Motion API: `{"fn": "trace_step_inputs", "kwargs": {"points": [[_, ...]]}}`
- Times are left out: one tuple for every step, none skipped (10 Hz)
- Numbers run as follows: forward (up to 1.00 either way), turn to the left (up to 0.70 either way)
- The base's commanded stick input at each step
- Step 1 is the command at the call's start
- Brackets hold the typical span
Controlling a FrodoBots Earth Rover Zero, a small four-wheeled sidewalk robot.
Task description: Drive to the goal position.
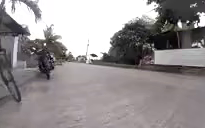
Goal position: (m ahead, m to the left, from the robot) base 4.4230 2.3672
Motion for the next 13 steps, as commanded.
{"fn": "trace_step_inputs", "kwargs": {"points": [[0.70,0.00],[0.70,0.00],[0.70,0.00],[0.70,0.00],[0.70,0.00],[0.70,0.00],[0.70,0.00],[0.70,0.10],[0.70,0.27],[0.70,0.27],[0.70,0.27],[0.70,0.27],[0.70,0.27]]}}
